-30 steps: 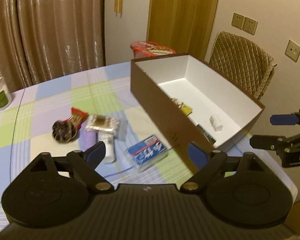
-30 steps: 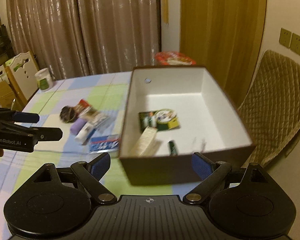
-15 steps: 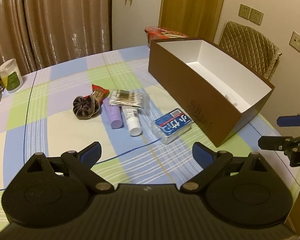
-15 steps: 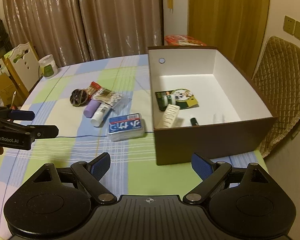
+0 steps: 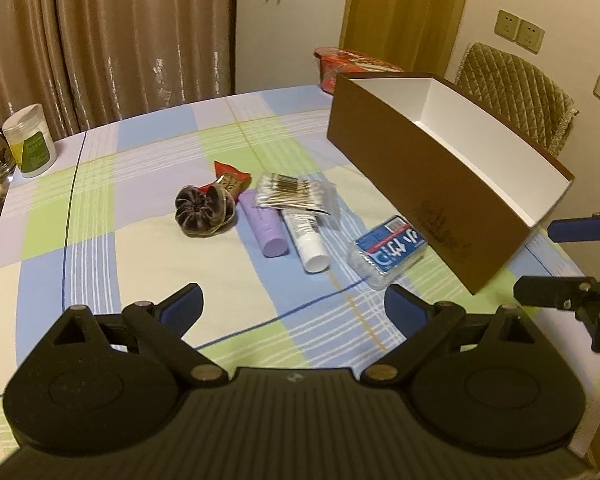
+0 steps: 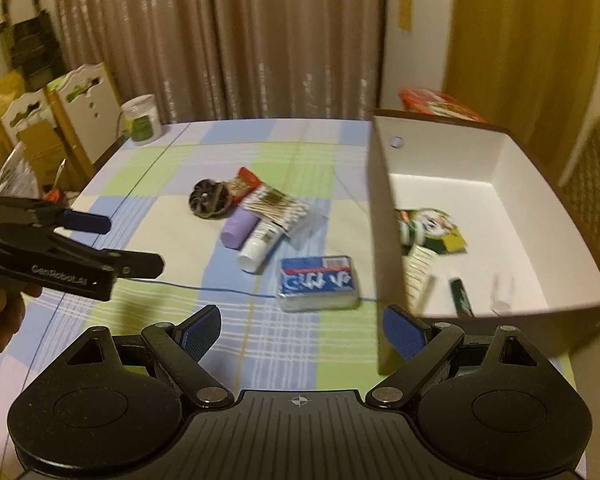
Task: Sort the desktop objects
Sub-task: 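Grasp the blue dental floss pick box with the right gripper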
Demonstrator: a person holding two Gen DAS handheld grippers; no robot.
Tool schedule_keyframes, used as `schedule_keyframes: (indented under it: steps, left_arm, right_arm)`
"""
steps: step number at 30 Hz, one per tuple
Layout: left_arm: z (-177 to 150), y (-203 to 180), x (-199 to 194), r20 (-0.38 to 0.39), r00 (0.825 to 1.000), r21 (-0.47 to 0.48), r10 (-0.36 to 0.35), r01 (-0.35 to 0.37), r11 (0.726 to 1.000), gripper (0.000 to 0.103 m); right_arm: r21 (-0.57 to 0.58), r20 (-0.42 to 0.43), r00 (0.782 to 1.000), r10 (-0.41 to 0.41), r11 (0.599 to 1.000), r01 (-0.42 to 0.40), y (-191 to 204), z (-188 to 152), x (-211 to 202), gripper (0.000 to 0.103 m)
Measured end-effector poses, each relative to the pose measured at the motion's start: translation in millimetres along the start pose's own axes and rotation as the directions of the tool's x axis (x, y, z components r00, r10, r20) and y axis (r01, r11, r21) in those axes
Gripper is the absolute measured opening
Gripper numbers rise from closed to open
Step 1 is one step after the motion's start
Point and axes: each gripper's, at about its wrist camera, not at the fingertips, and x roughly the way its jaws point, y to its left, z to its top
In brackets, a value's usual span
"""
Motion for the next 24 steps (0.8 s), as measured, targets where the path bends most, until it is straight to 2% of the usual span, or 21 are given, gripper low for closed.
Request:
schedule_keyframes:
  steps: [6, 11, 14, 20, 24]
  left_arm:
    - [4, 23, 13, -0.002, 1.000, -0.033, 0.007, -0.007, 0.999, 0.095]
    - [6, 41, 20, -0.010, 1.000, -0.061, 0.009, -0.010, 0.998, 0.095]
    - [6, 50, 24, -0.015, 1.000, -0.064, 0.010, -0.011, 0.998, 0.095]
    - [2, 67, 34, -0.031, 1.000, -0.096, 0.003, -0.006, 0.995, 0.095]
    - [-2, 76, 40, -0.044, 0.999, -0.118, -0.006, 0.001, 0.993, 0.095]
  right_arm:
    - [-0.074, -0.019, 0.999, -0.044, 0.996, 0.042, 15, 11, 45, 0.091]
    - [-0.114, -0.058, 0.991, -0.122, 0.987, 0.115, 24, 11, 94, 0.091]
    - [-0.116, -0.082, 0.979, -0.184, 0.978, 0.174, 23, 10, 121, 0.091]
    - [-0.197, -0.105, 0.947, -0.304, 0.940, 0.280, 28, 15, 163, 0.091]
    - [-0.190, -0.134, 0.935, -0.328, 0.935, 0.300, 23, 19, 180, 0.091]
